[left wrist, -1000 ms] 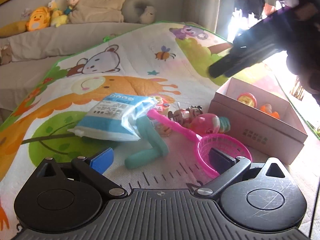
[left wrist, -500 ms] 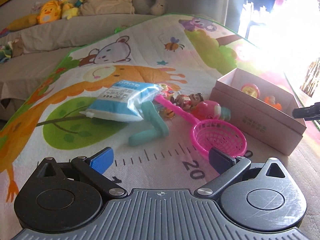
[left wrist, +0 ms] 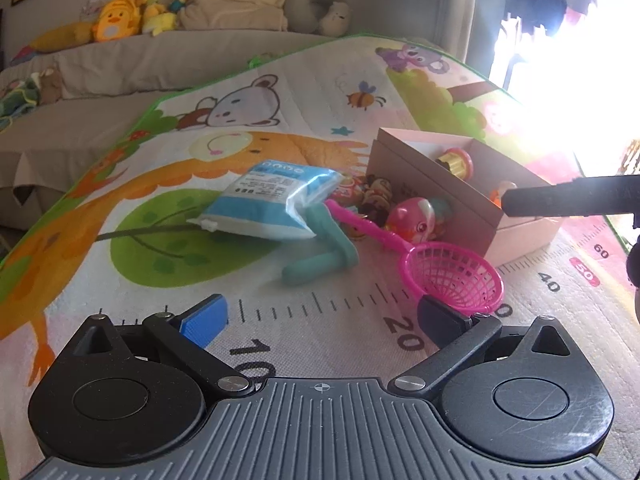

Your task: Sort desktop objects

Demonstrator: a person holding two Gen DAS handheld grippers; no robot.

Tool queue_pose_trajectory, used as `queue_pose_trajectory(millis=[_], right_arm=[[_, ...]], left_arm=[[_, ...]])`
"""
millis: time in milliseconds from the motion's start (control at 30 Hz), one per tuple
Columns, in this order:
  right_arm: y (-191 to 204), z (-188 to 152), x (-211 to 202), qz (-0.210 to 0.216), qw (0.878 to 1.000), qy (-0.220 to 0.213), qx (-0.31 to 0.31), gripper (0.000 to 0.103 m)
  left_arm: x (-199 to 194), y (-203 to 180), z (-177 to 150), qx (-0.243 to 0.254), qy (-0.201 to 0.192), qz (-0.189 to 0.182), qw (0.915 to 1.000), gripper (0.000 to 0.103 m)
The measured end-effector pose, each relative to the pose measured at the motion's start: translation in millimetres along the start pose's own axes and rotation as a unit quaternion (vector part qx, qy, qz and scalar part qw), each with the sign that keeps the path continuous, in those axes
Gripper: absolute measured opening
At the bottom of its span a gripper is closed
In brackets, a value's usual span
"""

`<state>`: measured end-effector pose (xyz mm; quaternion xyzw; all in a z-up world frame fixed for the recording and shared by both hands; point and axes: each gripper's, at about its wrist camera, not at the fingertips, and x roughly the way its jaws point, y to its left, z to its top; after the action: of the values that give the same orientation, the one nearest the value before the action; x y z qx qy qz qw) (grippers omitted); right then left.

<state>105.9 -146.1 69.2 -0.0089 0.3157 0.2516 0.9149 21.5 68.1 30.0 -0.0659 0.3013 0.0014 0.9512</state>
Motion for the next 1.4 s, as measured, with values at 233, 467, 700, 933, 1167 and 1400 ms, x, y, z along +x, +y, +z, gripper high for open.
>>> queue_pose_trajectory(millis=[233, 467, 700, 933, 1167, 1400], right_arm=[[31, -9, 17, -0.004, 0.996, 0.043, -0.079, 0.042], [67, 13, 17, -0.016, 0.971, 0.025, -0.237, 0.042], [86, 40, 85, -0.017, 0.966, 0.072, -0.246, 0.046], [82, 37, 113, -0.015, 0.969, 0.109, -0.219, 0.034], [72, -1, 46, 0.051, 0.971, 0.137, -0.188, 0.034], [9, 3, -30, 0.021, 0.994, 0.054, -0.094, 0.049]], left_arm=[[-3, 7, 3, -0.011, -0.008, 0.012, 0.9998, 0.103], [-2, -3, -6, 0.009, -0.013, -0.006, 0.9999, 0.103], [-3, -2, -12, 0.007, -0.023, -0.02, 0.9995, 0.103], [-7, 6, -13, -0.014, -0.035, -0.041, 0.9985, 0.103], [-4, 17, -11, -0.049, -0.025, -0.045, 0.9975, 0.103], [-7, 9, -11, -0.021, -0.012, -0.023, 0.9994, 0.103]])
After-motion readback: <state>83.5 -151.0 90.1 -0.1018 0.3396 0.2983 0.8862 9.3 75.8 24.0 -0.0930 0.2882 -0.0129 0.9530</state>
